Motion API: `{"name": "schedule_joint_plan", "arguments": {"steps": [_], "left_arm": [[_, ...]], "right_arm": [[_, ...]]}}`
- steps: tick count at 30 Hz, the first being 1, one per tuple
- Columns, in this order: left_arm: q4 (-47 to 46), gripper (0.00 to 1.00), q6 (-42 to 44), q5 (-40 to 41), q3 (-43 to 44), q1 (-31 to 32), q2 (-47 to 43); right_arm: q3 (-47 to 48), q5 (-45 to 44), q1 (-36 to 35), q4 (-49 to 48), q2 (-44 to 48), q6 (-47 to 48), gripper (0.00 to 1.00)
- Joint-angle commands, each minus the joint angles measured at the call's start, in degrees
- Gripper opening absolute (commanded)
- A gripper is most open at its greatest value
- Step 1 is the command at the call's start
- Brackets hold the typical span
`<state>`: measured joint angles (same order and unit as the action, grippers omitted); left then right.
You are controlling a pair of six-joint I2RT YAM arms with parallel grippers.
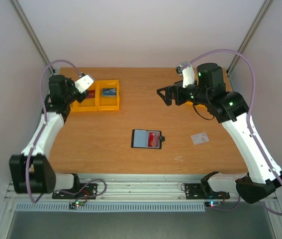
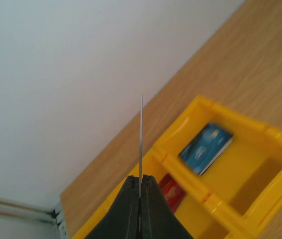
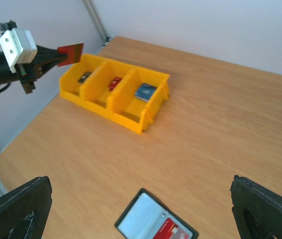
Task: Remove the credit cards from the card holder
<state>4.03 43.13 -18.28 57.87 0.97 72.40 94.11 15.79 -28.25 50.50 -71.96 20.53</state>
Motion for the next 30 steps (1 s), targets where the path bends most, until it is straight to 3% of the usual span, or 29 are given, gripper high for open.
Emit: {"name": "schedule_joint_plan", "arguments": {"steps": [1, 8, 13, 24, 30], "left_arm": [[5.9, 0.00, 12.0, -4.7, 8.7, -4.5, 8.9], [15.3, 0.00, 24.5, 2.8, 19.4, -4.8, 22.6], [18.0, 0.00, 31.3, 6.5, 22.1, -4.1, 27.9], [23.3, 0.00, 30.7, 11.1, 30.7, -1.9, 38.7], [20.2, 0.00, 31.5, 15.2, 32.5, -1.7, 42.2]], "right_arm": [[0.4, 4.4, 4.4, -3.1, -3.5, 1.2, 0.99], [2.5, 11.5, 10.2, -6.9, -10.4, -0.2, 0.98], [4.3, 15.2, 12.8, -6.3, -12.9, -0.7, 0.98], [2.6, 17.9, 16.4, -7.8, -13.1, -1.6, 0.98], [2.0, 19.0, 17.4, -7.4, -12.3, -0.8, 0.99]]}}
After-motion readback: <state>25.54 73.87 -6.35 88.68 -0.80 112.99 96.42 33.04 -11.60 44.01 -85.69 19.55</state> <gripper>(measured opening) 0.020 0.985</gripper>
